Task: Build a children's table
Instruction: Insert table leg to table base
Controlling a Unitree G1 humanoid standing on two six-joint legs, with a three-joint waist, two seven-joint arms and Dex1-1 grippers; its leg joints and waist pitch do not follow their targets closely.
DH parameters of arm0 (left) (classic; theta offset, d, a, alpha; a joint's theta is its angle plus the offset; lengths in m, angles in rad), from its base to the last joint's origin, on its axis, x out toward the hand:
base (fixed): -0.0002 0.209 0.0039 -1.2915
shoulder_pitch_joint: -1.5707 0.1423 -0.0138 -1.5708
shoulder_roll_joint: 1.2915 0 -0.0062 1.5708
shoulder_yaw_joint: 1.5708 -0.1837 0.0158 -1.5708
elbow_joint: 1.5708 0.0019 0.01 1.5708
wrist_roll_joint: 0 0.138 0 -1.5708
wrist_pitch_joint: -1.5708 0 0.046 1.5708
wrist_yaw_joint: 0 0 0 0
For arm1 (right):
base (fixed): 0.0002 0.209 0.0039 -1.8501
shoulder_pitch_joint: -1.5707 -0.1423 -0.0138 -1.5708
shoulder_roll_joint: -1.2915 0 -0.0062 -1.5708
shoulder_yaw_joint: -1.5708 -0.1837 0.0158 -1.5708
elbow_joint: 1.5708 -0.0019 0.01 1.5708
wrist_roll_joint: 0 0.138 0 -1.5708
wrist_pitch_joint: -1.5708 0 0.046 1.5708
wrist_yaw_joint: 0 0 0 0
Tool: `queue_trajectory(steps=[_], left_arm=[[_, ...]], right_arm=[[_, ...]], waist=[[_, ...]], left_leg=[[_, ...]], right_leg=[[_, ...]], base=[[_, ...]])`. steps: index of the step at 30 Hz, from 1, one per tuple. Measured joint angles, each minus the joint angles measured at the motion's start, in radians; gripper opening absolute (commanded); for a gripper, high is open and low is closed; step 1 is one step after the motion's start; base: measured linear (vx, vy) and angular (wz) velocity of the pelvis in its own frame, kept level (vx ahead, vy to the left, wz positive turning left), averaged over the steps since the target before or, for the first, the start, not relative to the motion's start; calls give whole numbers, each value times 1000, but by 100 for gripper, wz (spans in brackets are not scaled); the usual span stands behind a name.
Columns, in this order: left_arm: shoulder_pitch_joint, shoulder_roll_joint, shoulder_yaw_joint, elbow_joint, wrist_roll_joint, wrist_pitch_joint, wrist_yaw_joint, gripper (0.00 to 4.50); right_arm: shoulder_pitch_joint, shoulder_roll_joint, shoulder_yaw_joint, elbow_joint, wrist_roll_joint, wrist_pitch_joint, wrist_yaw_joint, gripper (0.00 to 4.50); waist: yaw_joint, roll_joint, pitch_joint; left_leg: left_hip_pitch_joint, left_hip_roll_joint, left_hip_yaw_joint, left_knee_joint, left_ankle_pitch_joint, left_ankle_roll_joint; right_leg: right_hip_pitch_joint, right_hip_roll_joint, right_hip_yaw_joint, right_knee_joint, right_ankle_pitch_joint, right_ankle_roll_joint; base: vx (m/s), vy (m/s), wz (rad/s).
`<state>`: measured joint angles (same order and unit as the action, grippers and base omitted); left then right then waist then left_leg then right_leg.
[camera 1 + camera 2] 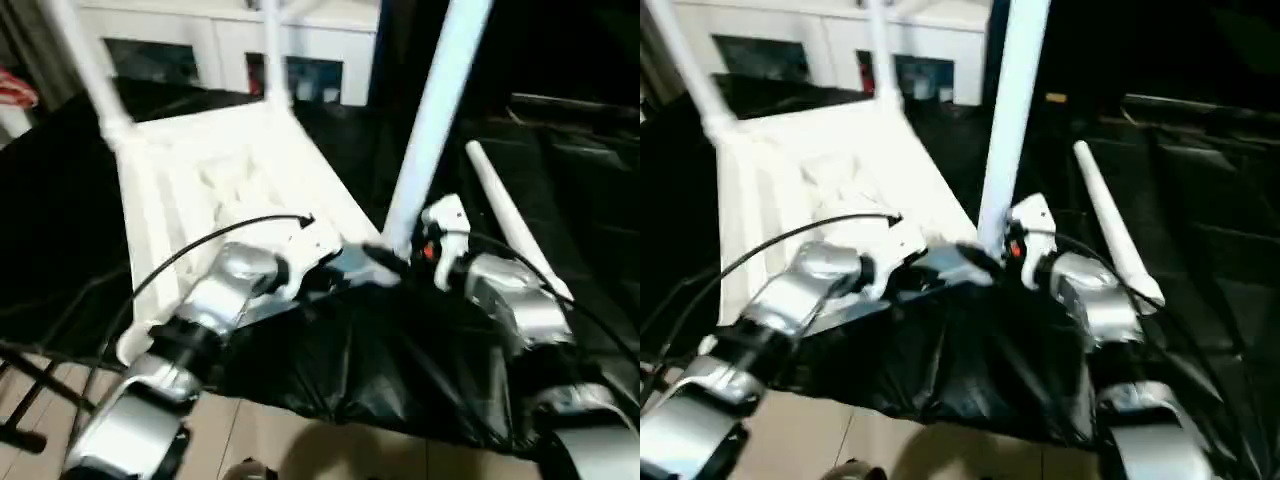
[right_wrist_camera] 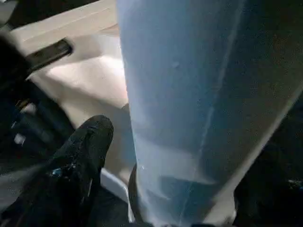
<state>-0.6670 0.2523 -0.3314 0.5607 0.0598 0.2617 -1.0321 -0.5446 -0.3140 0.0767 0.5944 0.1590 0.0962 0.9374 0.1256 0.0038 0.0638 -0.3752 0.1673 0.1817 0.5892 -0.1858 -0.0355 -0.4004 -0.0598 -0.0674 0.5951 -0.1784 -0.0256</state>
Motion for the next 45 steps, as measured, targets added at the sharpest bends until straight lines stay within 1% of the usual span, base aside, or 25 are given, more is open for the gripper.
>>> queue_trajectory(steps=[1, 4, 6, 10, 11, 12, 13, 14, 16, 20, 23, 28, 32, 34, 36, 39, 41, 42, 43, 45], left_arm=[[2, 15, -2, 0, -6, -13, -37, 0], [5, 39, -8, 0, -20, -39, -97, 0], [9, 48, -8, 0, -27, -48, -122, 0], [12, 84, -14, 0, -45, -78, -209, 0], [14, 87, -14, 0, -45, -84, -217, 0], [15, 89, -15, 0, -46, -92, -228, 0], [16, 93, -17, 0, -47, -99, -243, 0], [18, 95, -17, 0, -47, -104, -251, 0], [25, 103, -19, 0, -47, -119, -270, 0], [28, 107, -21, 0, -48, -131, -277, 0], [28, 112, -21, 0, -54, -135, -285, 0], [28, 124, -20, 0, -58, -140, -306, 0], [28, 122, -20, 3, -56, -138, -299, 0], [28, 110, -17, 16, -48, -137, -265, 0], [26, 80, 0, 41, -34, -132, -205, 0], [9, 35, 7, 76, -21, -112, -118, 0], [-14, -15, 20, 114, -1, -81, -29, 0], [-23, -45, 28, 133, 11, -66, 21, 0], [-36, -71, 30, 147, 20, -49, 76, 0], [-41, -97, 31, 162, 24, -42, 123, 0]], right_arm=[[11, -19, 16, -22, 0, 3, 40, 382], [34, -45, 36, -66, 1, 10, 105, 382], [39, -50, 48, -80, 2, 13, 122, 382], [79, -85, 79, -126, 1, 27, 187, 382], [81, -89, 84, -129, 0, 29, 193, 382], [84, -94, 93, -133, -1, 33, 203, 368], [91, -98, 99, -145, -1, 34, 213, 368], [96, -102, 103, -152, -1, 34, 219, 349], [106, -109, 110, -161, -4, 34, 227, 338], [112, -109, 114, -163, -6, 35, 227, 293], [113, -108, 115, -174, -5, 45, 227, 280], [125, -104, 118, -196, 0, 56, 227, 276], [151, -73, 92, -199, 18, 67, 211, 275], [160, -46, 70, -188, 31, 77, 167, 275], [162, -2, 33, -160, 34, 78, 85, 274], [158, 51, -9, -129, 31, 71, -51, 273], [136, 108, -47, -81, 14, 65, -195, 273], [116, 143, -68, -53, -6, 60, -281, 273], [96, 165, -79, -28, -20, 53, -365, 273], [77, 186, -84, -3, -37, 46, -445, 273]], waist=[[6, 0, 0], [18, 0, 0], [21, 0, 0], [28, 1, 0], [28, 1, 0], [29, 1, 0], [29, 2, 0], [29, 2, 0], [29, 2, -1], [27, 2, -1], [26, 2, -1], [26, 2, -1], [28, 2, -1], [27, 2, -1], [19, 2, -1], [11, 3, -2], [0, 5, -3], [-9, 6, -4], [-16, 7, -4], [-25, 7, -5]], left_leg=[[0, 0, 0, 0, 0, 0], [0, 0, 0, 1, 0, 0], [0, 1, 0, 1, 0, 0], [0, 1, 1, 1, 0, 0], [0, 1, 1, 2, 0, 0], [0, 1, 1, 2, 0, 0], [0, 1, 1, 2, 0, 0], [0, 1, 1, 2, 0, 0], [0, 2, 1, 3, 0, 0], [0, 2, 2, 3, 0, 0], [0, 3, 2, 3, 0, 0], [0, 3, 2, 3, 0, 0], [0, 3, 3, 4, 0, 0], [0, 3, 3, 6, 0, 0], [1, 4, 3, 8, 1, -1], [6, 4, 3, 8, 2, -3], [9, 4, 3, 7, 2, -4], [11, 4, 3, 7, 3, -4], [12, 4, 3, 7, 3, -5], [15, 4, 3, 7, 3, -5]], right_leg=[[0, 0, 0, 0, 0, 0], [0, 0, 0, 1, 0, 0], [0, 0, 0, 1, 0, 0], [0, 0, 0, 1, 0, 0], [0, 0, 0, 1, 0, 0], [0, 0, -1, 1, 0, 0], [1, 0, -1, 1, 0, 0], [1, 0, -1, 1, 0, 0], [1, 0, -1, 1, 0, 0], [1, 0, -1, 2, 0, 0], [1, 0, -1, 2, 0, 0], [1, 0, -1, 2, 0, 0], [1, 0, -1, 3, 0, 0], [1, 0, -1, 4, 0, 0], [1, 0, -1, 6, 0, 0], [5, -1, 0, 7, 0, -1], [7, -1, -1, 6, 0, 1], [9, 0, -1, 6, -2, 4], [10, -1, -1, 6, -2, 4], [12, -1, -1, 6, -3, 5]], base=[[0, 0, 0], [0, 0, 0], [0, 0, 0], [0, 0, 0], [0, 0, 0], [0, 0, 0], [0, 0, 0], [0, 0, 0], [0, 0, 0], [0, 0, 0], [0, 0, 0], [0, 0, 0], [0, 0, 0], [0, 0, 0], [0, 0, 0], [0, 0, 0], [0, 0, 0], [0, 0, 0], [0, 0, 0], [0, 0, 0]])
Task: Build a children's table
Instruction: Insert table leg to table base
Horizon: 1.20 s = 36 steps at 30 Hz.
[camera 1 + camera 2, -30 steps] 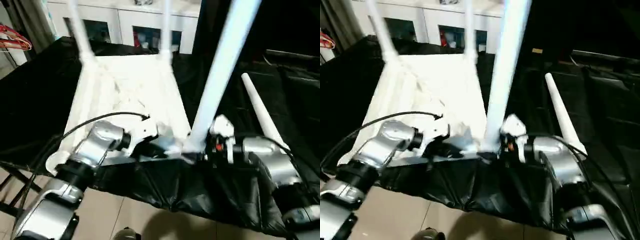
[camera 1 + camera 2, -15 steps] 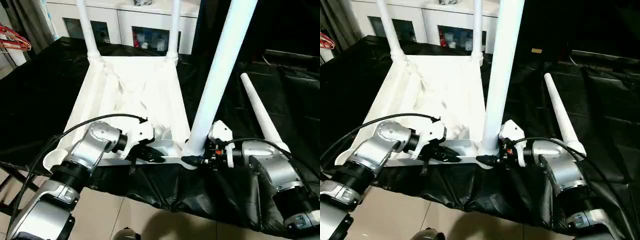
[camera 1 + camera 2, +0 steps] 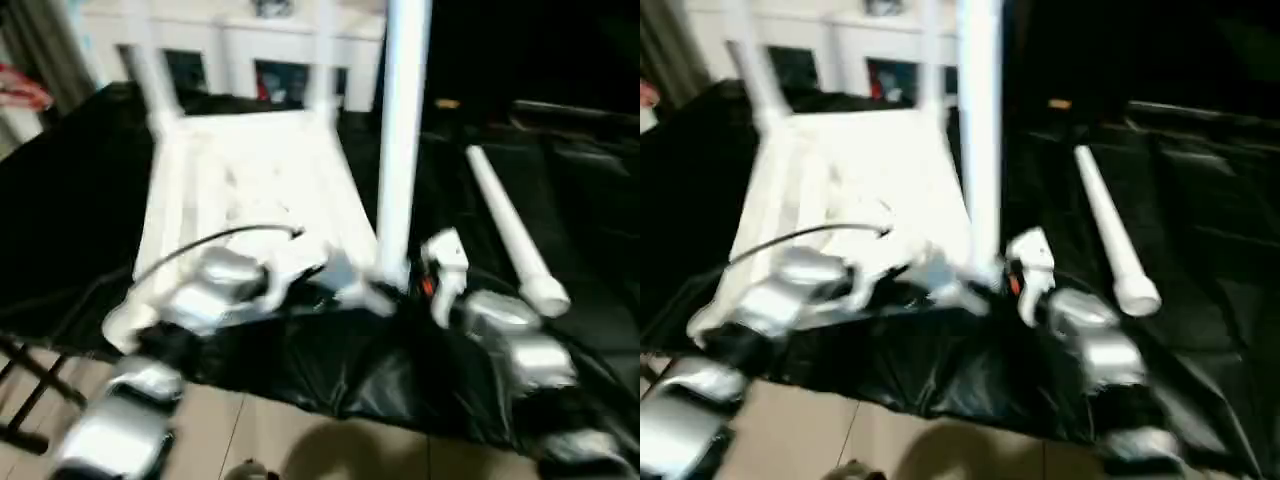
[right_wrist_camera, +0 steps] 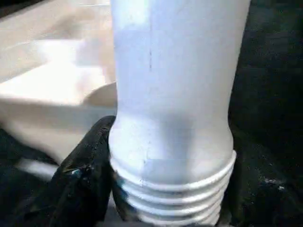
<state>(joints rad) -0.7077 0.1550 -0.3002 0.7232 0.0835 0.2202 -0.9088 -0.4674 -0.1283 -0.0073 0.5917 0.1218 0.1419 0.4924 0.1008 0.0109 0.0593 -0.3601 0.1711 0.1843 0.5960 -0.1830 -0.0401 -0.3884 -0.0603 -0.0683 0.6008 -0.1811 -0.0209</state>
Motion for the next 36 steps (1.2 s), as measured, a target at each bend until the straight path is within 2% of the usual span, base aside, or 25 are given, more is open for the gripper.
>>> queue_trajectory(steps=[3, 8, 10, 13, 17, 20, 21, 25, 28, 32, 35, 36], left_arm=[[-4, -28, 1, 16, 20, -4, 54, 0], [-5, -36, -1, 24, 39, -26, 79, 0], [-5, -57, -9, 24, 48, -36, 87, 0], [-3, -59, -27, 24, 46, -71, 71, 0], [11, -45, -24, 9, 40, -101, 57, 0], [24, -31, -9, -10, 26, -99, 32, 0], [32, -22, -7, -23, 22, -99, 21, 44], [73, 21, 16, -73, -35, -111, -53, 76], [85, 50, 24, -112, -68, -111, -98, 99], [102, 78, 43, -170, -104, -109, -151, 135], [112, 114, 60, -242, -145, -104, -214, 154], [112, 121, 64, -253, -153, -101, -225, 179]], right_arm=[[-13, 39, -25, 33, -13, -23, -89, 273], [-12, 70, -25, 27, -9, -47, -80, 272], [-9, 132, 16, 24, -5, -52, -47, 272], [-12, 139, 22, 22, 3, -66, -28, 272], [-12, 140, 21, 30, 18, -85, -6, 271], [-12, 142, 17, 32, 24, -89, 6, 271], [-11, 143, 17, 33, 25, -90, 10, 271], [-11, 142, 14, 35, 40, -105, 35, 271], [-16, 140, 14, 34, 60, -114, 52, 271], [-20, 116, 10, 17, 69, -110, 62, 271], [-15, 72, -15, 8, 70, -95, 71, 271], [-14, 62, -18, 3, 72, -89, 77, 271]], waist=[[-11, 0, -1], [-16, 0, -3], [-14, 1, -2], [1, 3, -3], [-3, 6, -3], [-6, 12, -1], [-7, 13, 0], [-8, 14, 2], [-10, 14, 2], [-10, 14, 2], [-5, 14, 2], [-5, 14, 2]], left_leg=[[7, 0, 0, -2, 0, 0], [8, -1, 0, -6, 0, 0], [7, 0, 0, -7, 0, 0], [5, 0, 2, -9, 0, 0], [2, 0, 3, -11, 0, 0], [2, 0, 3, -13, 0, 0], [2, 0, 3, -13, 0, 0], [-2, 0, 3, -15, 1, -1], [-15, 0, 4, -12, 1, 0], [-19, 1, 4, -11, 0, 0], [-20, 1, 4, -10, 1, 0], [-20, 1, 4, -9, 1, 0]], right_leg=[[6, 0, 0, -1, -1, 1], [7, 0, 0, -6, -1, 1], [6, 0, -1, -6, -1, 1], [7, 0, 1, -6, 1, -2], [5, 0, 2, -7, 1, -2], [4, 0, 2, -6, 1, -2], [3, 0, 2, -6, 0, -2], [-1, 0, 1, -6, 0, -2], [-13, 0, 2, -5, 0, -3], [-16, 0, 1, -5, 0, -3], [-16, 0, 0, -4, 0, -3], [-16, 0, 1, -4, 0, -3]], base=[[0, 0, 0], [0, 0, 0], [0, 0, 0], [0, 0, 0], [0, 0, 0], [0, 0, 0], [0, 0, 0], [0, 0, 0], [0, 0, 0], [0, 0, 0], [0, 0, 0], [0, 0, 0]])
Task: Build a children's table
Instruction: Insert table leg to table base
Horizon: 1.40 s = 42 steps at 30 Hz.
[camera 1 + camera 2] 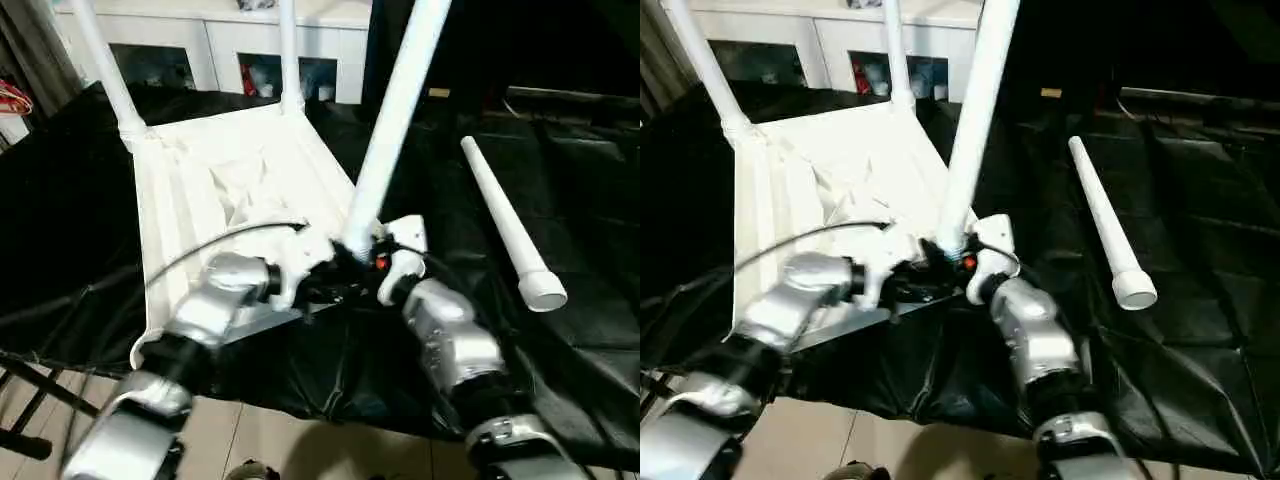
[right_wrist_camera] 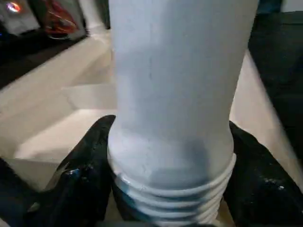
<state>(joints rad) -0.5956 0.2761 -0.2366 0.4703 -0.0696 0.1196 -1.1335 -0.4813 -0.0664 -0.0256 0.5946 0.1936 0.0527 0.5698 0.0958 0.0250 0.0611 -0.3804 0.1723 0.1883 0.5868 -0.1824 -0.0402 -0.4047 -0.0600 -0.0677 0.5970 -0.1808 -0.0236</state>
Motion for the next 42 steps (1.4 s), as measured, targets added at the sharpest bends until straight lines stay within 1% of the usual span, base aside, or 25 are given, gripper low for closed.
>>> queue_trajectory(steps=[1, 3, 7, 8, 9, 11, 12, 13, 15, 16, 17, 20, 21, 23, 24, 26, 31, 33, 35, 37, 38, 39, 41, 42], left_arm=[[0, 15, 6, -19, -18, 10, -20, 179], [0, 30, 12, -30, -44, 36, -46, 193], [-2, 59, 72, -43, -112, 103, -86, 230], [-6, 58, 87, -42, -126, 114, -83, 230], [-22, 37, 114, -28, -149, 134, -67, 235], [-82, -4, 170, -2, -194, 169, -13, 254], [-115, -22, 196, 14, -215, 184, 13, 254], [-151, -38, 226, 24, -245, 196, 40, 272], [-190, -69, 261, 35, -292, 223, 59, 277], [-204, -92, 274, 36, -328, 253, 56, 299], [-208, -107, 278, 36, -351, 273, 49, 299], [-208, -135, 278, 32, -411, 356, 8, 328], [-208, -138, 277, 26, -422, 376, -2, 328], [-210, -143, 274, 8, -449, 425, -38, 354], [-215, -146, 268, 4, -457, 444, -51, 358], [-226, -151, 253, -4, -466, 463, -63, 361], [-228, -150, 200, -9, -449, 446, -83, 361], [-228, -154, 191, -9, -437, 439, -82, 361], [-228, -158, 191, -10, -433, 437, -78, 332], [-228, -170, 194, -10, -430, 427, -56, 325], [-228, -171, 194, -10, -429, 425, -50, 314], [-228, -171, 194, -10, -429, 424, -48, 314], [-228, -172, 199, -10, -435, 424, -45, 287], [-228, -172, 202, -10, -437, 424, -41, 284]], right_arm=[[1, -18, -6, -12, 5, 11, 11, 271], [5, -44, -5, -43, 11, 30, 43, 271], [11, -115, -7, -115, 39, 71, 118, 271], [12, -123, -7, -125, 43, 76, 130, 271], [22, -136, -7, -146, 55, 93, 154, 271], [40, -149, -3, -189, 83, 129, 205, 271], [50, -152, 2, -216, 95, 145, 229, 271], [62, -155, 14, -251, 115, 169, 260, 271], [76, -163, 28, -298, 142, 199, 300, 271], [89, -172, 36, -326, 165, 220, 327, 271], [96, -175, 39, -341, 173, 232, 342, 271], [111, -189, 53, -368, 203, 266, 372, 271], [117, -193, 56, -375, 204, 274, 377, 271], [132, -204, 67, -396, 206, 299, 396, 271], [140, -214, 74, -410, 207, 314, 405, 271], [154, -226, 82, -439, 213, 340, 422, 271], [163, -256, 108, -475, 229, 373, 445, 271], [170, -263, 112, -476, 229, 380, 451, 271], [171, -263, 112, -476, 229, 384, 455, 271], [171, -264, 112, -479, 229, 395, 456, 271], [171, -265, 112, -481, 229, 399, 457, 271], [171, -266, 112, -484, 229, 402, 457, 271], [171, -272, 112, -484, 230, 405, 457, 271], [171, -273, 113, -485, 232, 406, 457, 271]], waist=[[-1, 0, 0], [-1, 0, 0], [-1, 0, 0], [-1, 0, 0], [1, 0, 0], [10, 0, 1], [15, 0, 1], [18, 0, 1], [20, 1, 0], [24, 1, 0], [27, 1, 0], [32, 1, 1], [32, 2, 1], [34, 3, 1], [37, 3, 1], [44, 3, 1], [47, 5, 1], [47, 5, 1], [47, 5, 1], [47, 5, 1], [46, 5, 0], [46, 6, 0], [47, 6, 0], [47, 6, 0]], left_leg=[[0, 0, 0, 1, 0, 0], [0, 0, 0, 2, 0, 0], [1, 1, 0, 3, 0, 0], [1, 1, 0, 3, 0, 0], [1, 1, 0, 4, 0, 0], [-1, 2, 0, 7, 0, 0], [-1, 2, 0, 8, 0, 0], [-1, 2, 0, 8, 0, 0], [-2, 2, 1, 9, 0, 1], [-2, 2, 1, 9, -1, 1], [-2, 2, 1, 9, -1, 2], [-3, 2, 1, 10, -1, 2], [-3, 2, 1, 10, -1, 2], [-3, 3, 0, 11, -1, 2], [-3, 3, 0, 11, -1, 2], [-3, 3, 0, 12, -1, 2], [-3, 3, -1, 13, 0, 2], [-3, 3, -1, 13, -1, 2], [-3, 3, -1, 13, -1, 2], [-3, 3, -1, 13, -1, 2], [-3, 3, -1, 13, -1, 2], [-3, 3, -1, 13, -1, 2], [-3, 3, -1, 13, 0, 2], [-3, 3, -1, 14, 0, 2]], right_leg=[[0, 0, 0, 1, 0, 0], [0, 0, 0, 2, 0, 0], [0, 0, 0, 4, 0, 0], [0, 0, 0, 5, 0, 0], [0, 0, 0, 5, 0, 0], [0, 0, -1, 6, 0, 0], [0, 0, -1, 6, 0, 0], [0, 0, -1, 6, 0, -1], [0, 0, -1, 6, 0, -1], [0, 0, -1, 6, 0, -1], [0, 0, -1, 6, 0, -1], [0, 0, -1, 6, 0, -1], [0, 0, -1, 7, 0, -1], [0, 0, -1, 7, 0, -1], [0, 0, -1, 7, 0, -1], [0, 0, -1, 8, 0, -1], [0, 0, -1, 9, 0, 0], [0, 0, -1, 9, 0, 0], [0, 0, -1, 9, 0, 0], [0, 0, -2, 8, 0, 0], [0, 0, -2, 9, 0, 0], [0, 0, -2, 9, 0, 0], [0, 0, -2, 9, 0, 0], [0, 0, -2, 9, 0, 0]], base=[[0, 0, 0], [0, 0, 0], [0, 0, 0], [0, 0, 0], [0, 0, 0], [0, 0, 0], [0, 0, 0], [0, 0, 0], [0, 0, 0], [0, 0, 0], [0, 0, 0], [0, 0, 0], [0, 0, 0], [0, 0, 0], [0, 0, 0], [0, 0, 0], [0, 0, 0], [0, 0, 0], [0, 0, 0], [0, 0, 0], [0, 0, 0], [0, 0, 0], [0, 0, 0], [0, 0, 0]])
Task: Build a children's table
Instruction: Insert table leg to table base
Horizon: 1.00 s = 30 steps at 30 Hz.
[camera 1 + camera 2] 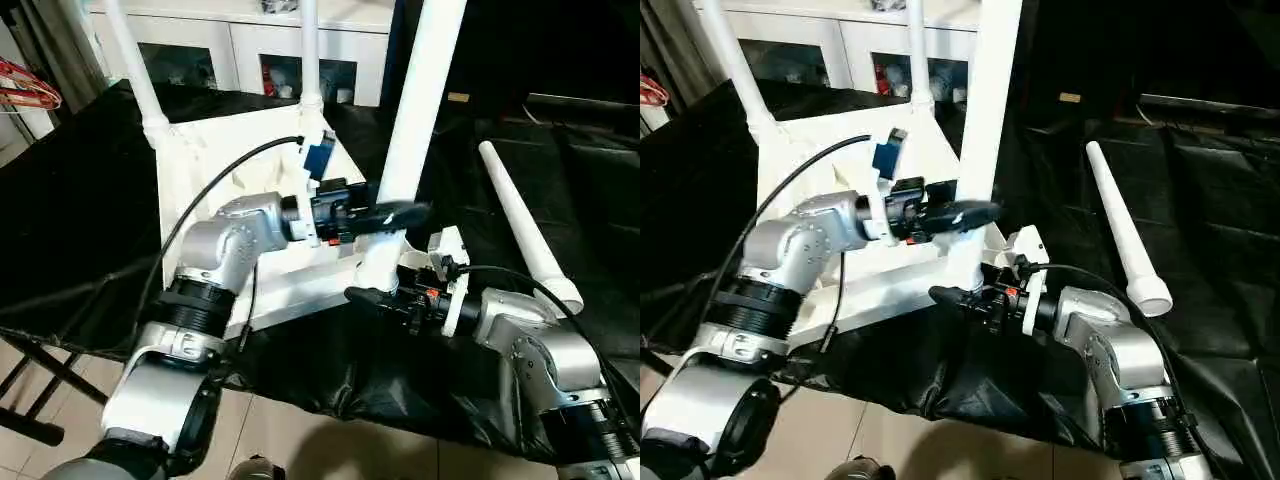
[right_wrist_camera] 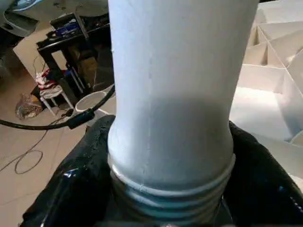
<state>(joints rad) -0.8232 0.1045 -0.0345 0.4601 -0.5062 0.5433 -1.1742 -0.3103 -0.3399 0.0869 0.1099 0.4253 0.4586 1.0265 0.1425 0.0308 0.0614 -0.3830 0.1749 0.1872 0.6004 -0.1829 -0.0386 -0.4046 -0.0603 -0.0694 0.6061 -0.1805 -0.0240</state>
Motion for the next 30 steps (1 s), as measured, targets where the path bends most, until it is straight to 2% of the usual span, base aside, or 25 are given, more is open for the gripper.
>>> queue_trajectory(steps=[3, 10, 14, 15, 18, 21, 26, 30], left_arm=[[0, -4, 12, 0, -4, 0, 7, 270], [0, -27, 22, 0, -9, 0, 67, 203], [0, -35, 29, 0, -9, 2, 84, 196], [0, -37, 31, 0, -9, 2, 91, 196], [0, -42, 40, 8, -8, 10, 146, 195], [0, -55, 59, 28, -7, 11, 211, 191], [-5, -59, 95, 48, -5, 11, 274, 190], [-6, -60, 97, 48, -7, 13, 290, 190]], right_arm=[[0, -3, 1, -13, 5, 4, 1, 271], [0, -9, -6, -14, 15, 20, -1, 271], [-1, -11, -7, -13, 16, 20, -6, 271], [-1, -10, -7, -12, 16, 20, -10, 327], [-9, -3, -11, -12, 15, 19, -28, 361], [-33, 2, -49, -11, 25, 19, -52, 384], [-96, -2, -171, -3, 107, 43, -99, 418], [-105, -24, -200, 18, 143, 92, -101, 419]], waist=[[0, 0, 0], [1, 0, 0], [1, 0, 0], [1, 0, 0], [-1, 0, 0], [0, 0, 0], [1, 0, 0], [2, 0, 0]], left_leg=[[0, 0, 0, 0, 0, 0], [0, 0, 0, 1, 0, 0], [0, 0, 0, 1, 0, 0], [0, 0, 0, 1, 0, 0], [0, 0, -1, 2, 0, 0], [0, 0, -1, 2, 0, 0], [0, 0, -1, 3, 0, 0], [-1, 0, -1, 3, 1, 1]], right_leg=[[0, 0, 0, 0, 0, 0], [0, 0, 0, 1, 0, 0], [0, 0, 0, 1, 0, 0], [0, 0, 0, 1, 0, 0], [0, 0, 0, 2, 0, 0], [0, 0, 0, 2, 0, 0], [0, 0, 0, 3, 0, 0], [0, 0, 0, 3, 0, 0]], base=[[0, 0, 0], [0, 0, 0], [0, 0, 0], [0, 0, 0], [0, 0, 0], [0, 0, 0], [0, 0, 0], [0, 0, 0]])
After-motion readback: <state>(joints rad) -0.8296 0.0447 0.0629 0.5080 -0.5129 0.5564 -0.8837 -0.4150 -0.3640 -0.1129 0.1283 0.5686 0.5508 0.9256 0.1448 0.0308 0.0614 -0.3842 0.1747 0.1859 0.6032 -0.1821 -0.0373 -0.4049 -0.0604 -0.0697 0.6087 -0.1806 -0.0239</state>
